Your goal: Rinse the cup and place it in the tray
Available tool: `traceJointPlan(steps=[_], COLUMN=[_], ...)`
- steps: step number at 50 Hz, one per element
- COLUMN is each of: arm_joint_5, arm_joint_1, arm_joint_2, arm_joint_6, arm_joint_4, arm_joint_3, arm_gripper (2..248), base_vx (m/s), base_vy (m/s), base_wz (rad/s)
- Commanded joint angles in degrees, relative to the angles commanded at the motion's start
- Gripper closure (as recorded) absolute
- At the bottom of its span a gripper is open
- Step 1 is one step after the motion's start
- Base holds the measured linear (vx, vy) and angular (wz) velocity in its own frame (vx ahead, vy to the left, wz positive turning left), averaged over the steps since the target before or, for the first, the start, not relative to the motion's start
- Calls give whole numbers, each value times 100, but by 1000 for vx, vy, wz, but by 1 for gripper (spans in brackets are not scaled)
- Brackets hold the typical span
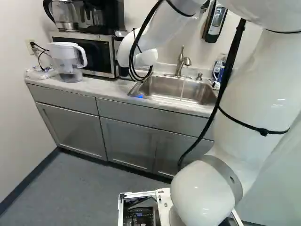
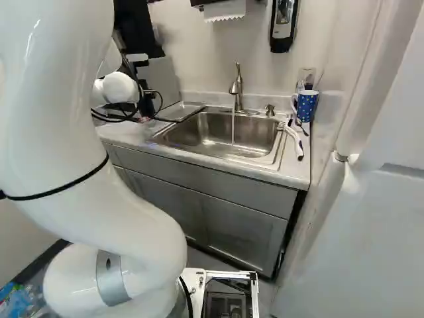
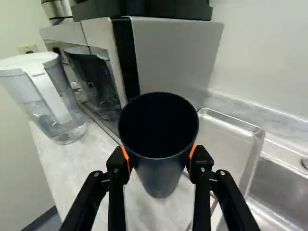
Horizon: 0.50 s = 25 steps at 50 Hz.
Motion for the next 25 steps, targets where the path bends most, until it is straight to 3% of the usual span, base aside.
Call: traceJointPlan(steps=[25], arm_joint_5=[0], arm_joint_1=[-427], arm_joint_2=[57], arm_joint_6=[0], arm_joint_4=[0], arm_joint_3=[-101], arm_gripper=[125], base_vx=[0], base_vy=[0], base_wz=[0])
